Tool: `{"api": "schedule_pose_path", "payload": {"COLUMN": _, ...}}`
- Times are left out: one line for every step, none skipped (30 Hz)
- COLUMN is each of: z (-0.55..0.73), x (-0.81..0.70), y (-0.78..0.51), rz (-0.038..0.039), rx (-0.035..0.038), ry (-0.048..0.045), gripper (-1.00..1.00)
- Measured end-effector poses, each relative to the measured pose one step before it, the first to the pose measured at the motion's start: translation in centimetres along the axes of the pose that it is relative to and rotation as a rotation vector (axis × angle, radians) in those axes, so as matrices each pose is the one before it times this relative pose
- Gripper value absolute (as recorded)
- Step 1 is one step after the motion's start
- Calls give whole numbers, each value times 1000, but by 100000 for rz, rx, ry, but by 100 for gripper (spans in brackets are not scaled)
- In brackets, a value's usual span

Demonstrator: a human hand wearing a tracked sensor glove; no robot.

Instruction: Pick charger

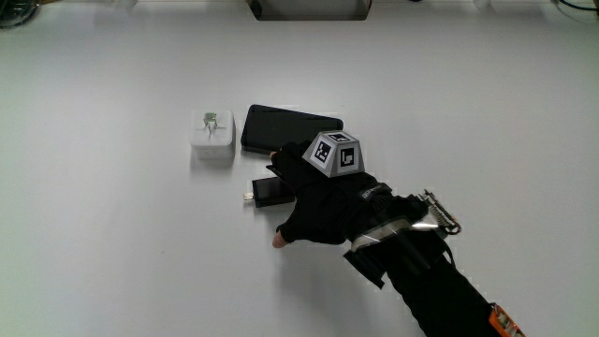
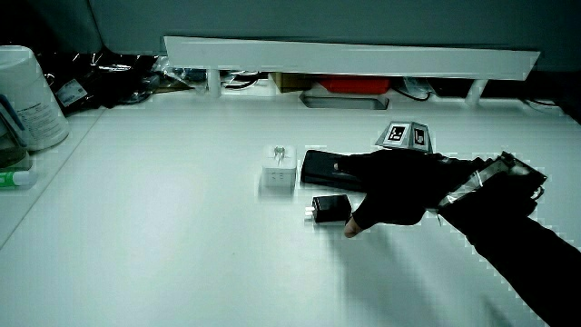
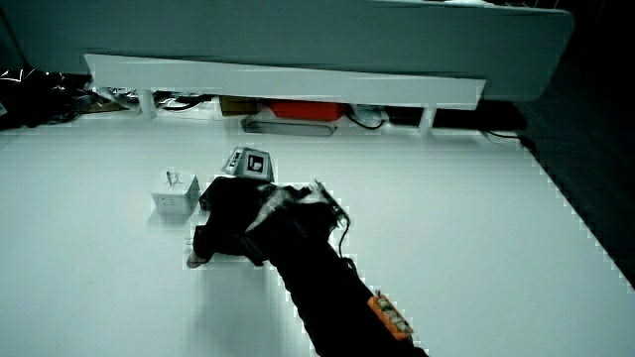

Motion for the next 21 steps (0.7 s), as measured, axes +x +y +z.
{"api": "schedule_pose_path", "payload": {"z": -121, "x": 135, "y": 235, "rz": -102, "rx": 166, "ry": 1085, "gripper": 0}}
{"api": "schedule_pose_path", "payload": {"z": -194, "x": 212, "y": 375, "rz": -788, "rx": -279, "ry": 255, "gripper": 0}}
{"api": "schedule_pose_path", "payload": {"z": -138, "x": 76, "y": 230, "rz": -414, "rx": -699, "ry": 747, "gripper": 0}}
{"api": "schedule_pose_path", "payload": {"z": -150, "x": 121, "y": 233, "rz": 213, "rx": -9, "ry": 1446, "gripper": 0}}
{"api": "schedule_pose_path", "payload": {"z": -153, "x": 150, "y": 268, "rz": -882, "rx": 585, "ry": -115, "gripper": 0}}
{"api": "schedule_pose_path", "payload": {"z": -117, "x": -11, "y": 126, "rz": 515, "rx": -852, "ry": 416, "gripper": 0}}
{"api": "schedule_pose_path", "payload": {"z": -138, "x": 86, "y": 218, "rz": -463, "rx": -695, "ry": 294, "gripper": 0}}
{"api": "schedule_pose_path", "payload": {"z": -191, "x": 322, "y": 378, "rz": -2049, "rx": 1397, "ry": -760, "gripper": 0}}
{"api": "schedule_pose_path", "payload": {"z": -44, "x": -137, "y": -36, "rz": 1400, "rx": -660, "ry": 88, "gripper": 0}}
{"api": "schedule_pose_path", "payload": {"z": -178, "x": 17, "y": 37, "rz": -193, "rx": -12, "ry": -10, "gripper": 0}}
{"api": "schedule_pose_path", "payload": {"z": -282, "x": 300, "y": 251, "rz": -1195, "rx": -258, "ry": -274, "gripper": 0}}
{"api": "schedule_pose_path", "payload": {"z": -173, "x": 244, "y": 233, "rz": -1138, "rx": 743, "ry": -514, "gripper": 0}}
{"api": "schedule_pose_path", "payload": {"z": -40, "x": 61, "y": 62, "rz": -893, "rx": 366, "ry": 438, "gripper": 0}}
{"api": "schedule_pose_path", "payload": {"z": 26, "x": -73, "y": 10, "rz": 1696, "rx": 82, "ry": -355, "gripper": 0}}
{"api": "schedule_pose_path", "payload": {"z": -145, "x": 240, "y": 231, "rz": -1330, "rx": -310, "ry": 301, "gripper": 0}}
{"api": "schedule_pose_path", "payload": {"z": -25, "x": 109, "y": 47, "rz": 171, "rx": 1789, "ry": 170, "gripper": 0}}
{"api": "schedule_pose_path", "payload": {"z": 63, "x": 17, "y": -45, "rz": 685, "rx": 785, "ry": 430, "gripper": 0}}
{"api": "schedule_pose_path", "payload": {"z": -28, "x": 242, "y": 196, "rz": -1122, "rx": 606, "ry": -357, "gripper": 0}}
{"api": "schedule_pose_path", "payload": {"z": 60, "x": 104, "y": 52, "rz": 399, "rx": 472, "ry": 408, "gripper": 0}}
{"api": "schedule_pose_path", "payload": {"z": 70, "x": 31, "y": -122, "rz": 548, "rx": 201, "ry": 1260, "gripper": 0}}
{"api": "schedule_pose_path", "payload": {"z": 15, "x": 89, "y": -45, "rz": 1190, "rx": 1180, "ry": 1419, "gripper": 0}}
